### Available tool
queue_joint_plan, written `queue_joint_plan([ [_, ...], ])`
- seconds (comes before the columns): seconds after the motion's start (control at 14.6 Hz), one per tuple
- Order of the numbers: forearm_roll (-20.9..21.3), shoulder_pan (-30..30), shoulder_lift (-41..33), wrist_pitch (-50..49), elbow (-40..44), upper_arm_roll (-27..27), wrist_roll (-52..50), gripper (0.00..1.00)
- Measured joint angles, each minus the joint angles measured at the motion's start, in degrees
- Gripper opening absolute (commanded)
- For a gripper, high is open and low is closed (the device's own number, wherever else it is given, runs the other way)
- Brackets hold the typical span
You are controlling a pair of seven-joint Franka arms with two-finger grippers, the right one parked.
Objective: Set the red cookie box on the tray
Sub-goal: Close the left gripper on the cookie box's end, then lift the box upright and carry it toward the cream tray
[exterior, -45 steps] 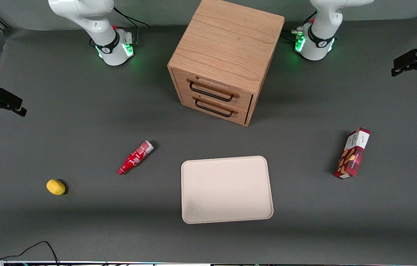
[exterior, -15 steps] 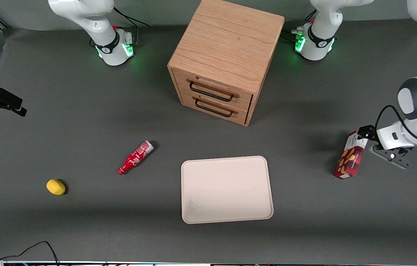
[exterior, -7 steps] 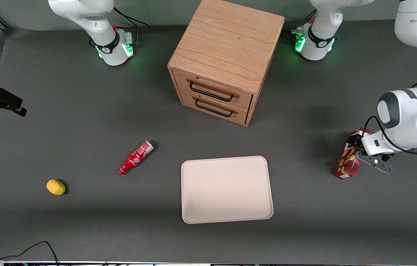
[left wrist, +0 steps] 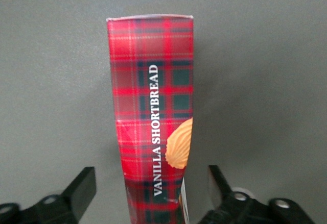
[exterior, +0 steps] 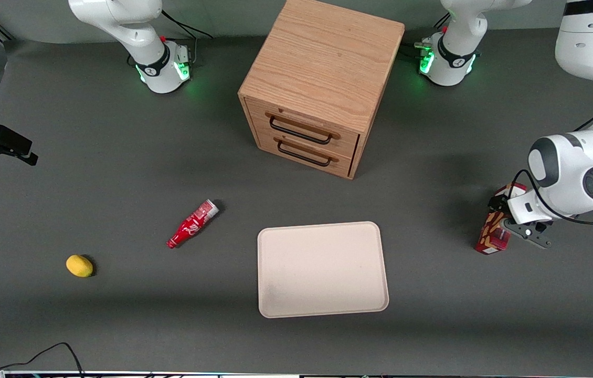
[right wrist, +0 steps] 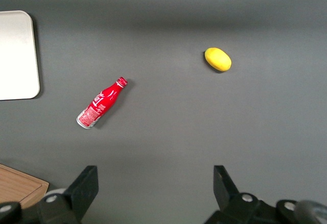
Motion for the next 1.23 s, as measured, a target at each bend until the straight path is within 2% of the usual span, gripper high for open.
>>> queue_joint_plan([
  [0.07,-0.7,0.0,0.0,0.0,-0.1,0.0,0.0,0.0],
  [0.89,-1.6,0.0,-0.1,-0.2,0.4,0.0,1.0,0.0],
  [1.03,-1.7,0.1,-0.7,-4.1,2.9,0.0,1.0,0.0],
  [1.23,-2.3,0.3,-4.2,-17.3,10.7,0.0,0.0,0.0],
])
